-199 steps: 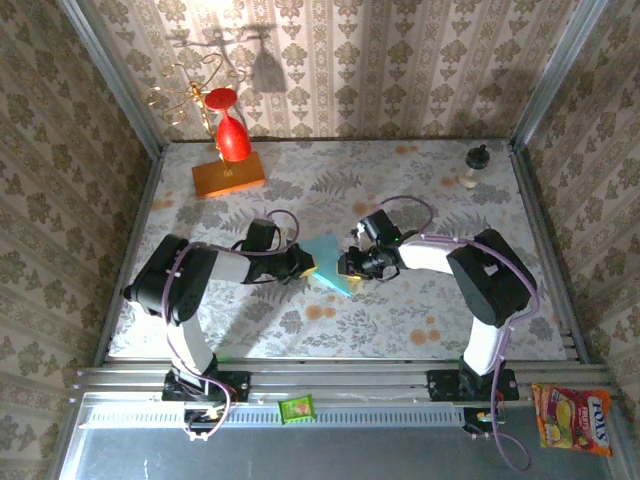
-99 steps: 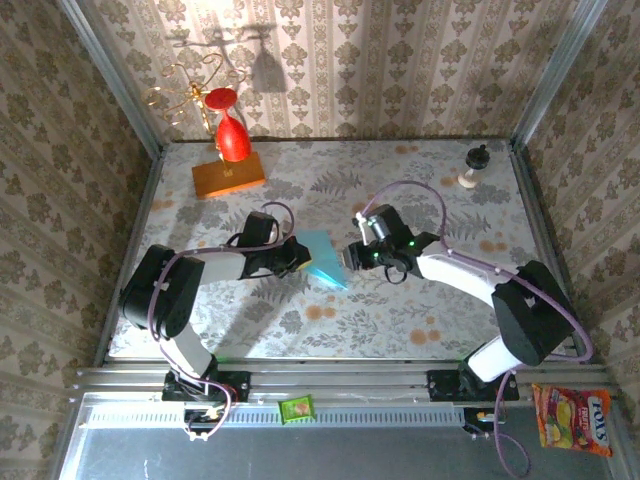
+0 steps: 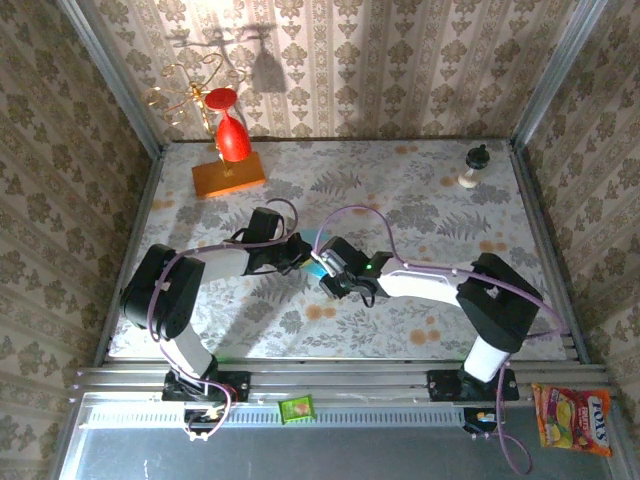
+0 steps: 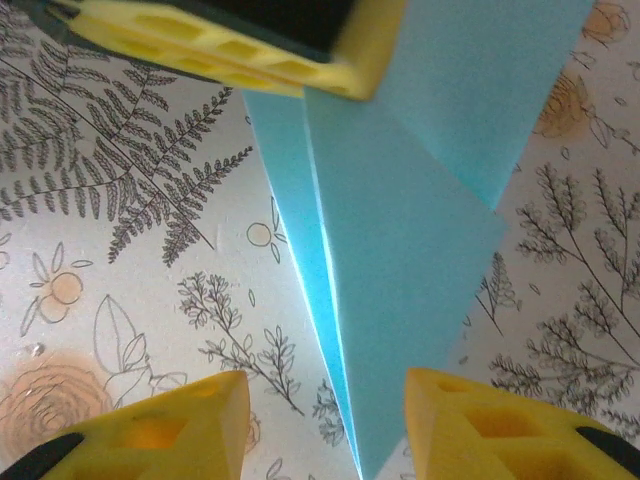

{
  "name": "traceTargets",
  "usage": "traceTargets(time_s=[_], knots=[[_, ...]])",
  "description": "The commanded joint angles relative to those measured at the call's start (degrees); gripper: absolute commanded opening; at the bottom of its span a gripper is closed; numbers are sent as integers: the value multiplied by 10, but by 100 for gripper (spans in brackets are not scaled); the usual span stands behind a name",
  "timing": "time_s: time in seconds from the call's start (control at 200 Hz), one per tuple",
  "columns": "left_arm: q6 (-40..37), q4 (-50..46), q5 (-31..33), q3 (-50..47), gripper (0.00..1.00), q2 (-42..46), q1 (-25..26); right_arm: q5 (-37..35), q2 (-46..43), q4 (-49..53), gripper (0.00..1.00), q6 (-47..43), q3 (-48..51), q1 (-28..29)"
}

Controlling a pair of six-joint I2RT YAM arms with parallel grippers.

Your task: Fold a paper plane with a square sheet of paper (pick it up from the middle)

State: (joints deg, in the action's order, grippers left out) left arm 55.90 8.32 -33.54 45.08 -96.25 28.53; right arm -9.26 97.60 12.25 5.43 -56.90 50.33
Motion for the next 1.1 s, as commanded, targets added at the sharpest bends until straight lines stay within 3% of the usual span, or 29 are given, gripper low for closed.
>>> traceTargets(time_s=[0.0,0.445,0.925,1.095], knots=[[10,-18,5,14,7,6,4,-61,27,14,46,-24,-25,10],[14,-17,1,11,6,3,4,-111,79,3,38,-14,-49,19],[19,-15,-6,8,7,3,5,-104,88,-4,27,-12,-47,20],[28,-20,3,4,19,20,-6,-98,86,-8,22,-9,-40,19]])
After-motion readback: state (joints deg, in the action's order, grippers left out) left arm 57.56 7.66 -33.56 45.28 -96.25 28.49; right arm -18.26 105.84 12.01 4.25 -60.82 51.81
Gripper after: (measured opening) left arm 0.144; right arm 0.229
